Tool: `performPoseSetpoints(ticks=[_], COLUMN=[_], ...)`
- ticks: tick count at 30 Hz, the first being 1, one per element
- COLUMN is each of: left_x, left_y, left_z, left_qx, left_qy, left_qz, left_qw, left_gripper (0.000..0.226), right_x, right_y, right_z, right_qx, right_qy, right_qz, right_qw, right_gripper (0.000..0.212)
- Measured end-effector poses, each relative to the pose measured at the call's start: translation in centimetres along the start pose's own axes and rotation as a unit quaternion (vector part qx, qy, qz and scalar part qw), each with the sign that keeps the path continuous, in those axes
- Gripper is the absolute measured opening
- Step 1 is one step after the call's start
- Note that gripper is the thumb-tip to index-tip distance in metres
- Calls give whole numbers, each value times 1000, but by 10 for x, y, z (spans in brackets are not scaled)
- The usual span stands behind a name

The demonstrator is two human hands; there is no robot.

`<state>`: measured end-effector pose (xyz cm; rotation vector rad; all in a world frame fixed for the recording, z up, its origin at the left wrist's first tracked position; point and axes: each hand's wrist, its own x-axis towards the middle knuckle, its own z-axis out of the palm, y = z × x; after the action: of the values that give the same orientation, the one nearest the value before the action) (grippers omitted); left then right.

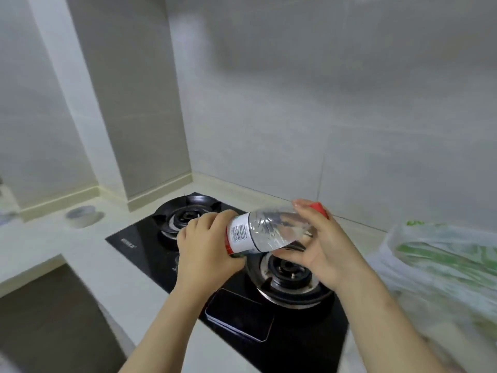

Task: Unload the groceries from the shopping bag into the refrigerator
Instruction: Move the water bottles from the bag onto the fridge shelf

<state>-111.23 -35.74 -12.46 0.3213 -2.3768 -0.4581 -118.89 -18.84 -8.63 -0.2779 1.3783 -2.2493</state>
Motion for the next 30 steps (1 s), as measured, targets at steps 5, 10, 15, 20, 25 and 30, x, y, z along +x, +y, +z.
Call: performPoseSetpoints(ticks=[5,10,15,20,25,30], left_x=[-30,-76,-137,-209,-290,-372], left_y=[-41,-62,-65,-57,-45,-20], left_z=[-33,-72,-115,-169,-233,-303], left_qx=[58,114,190,247,277,284], left_qy=[42,78,105,124,183,249], left_qz=[-71,-150,-252,-337,-406,-475], left_qw=[995,979,943,900,851,794], left_gripper=[70,64,70,74,68,64], right_x=[4,-5,-39,-93,-164,-255], right_y=[33,64,95,129,157,184], right_z=[46,88,129,171,221,271], right_qx=[16,-3,-16,-34,-48,-57], right_qy=[-125,-196,-266,-343,-427,-513], right_qz=[84,105,157,216,254,273], right_qw=[989,975,951,913,867,812], right_gripper=[27,6,8,15,13,14])
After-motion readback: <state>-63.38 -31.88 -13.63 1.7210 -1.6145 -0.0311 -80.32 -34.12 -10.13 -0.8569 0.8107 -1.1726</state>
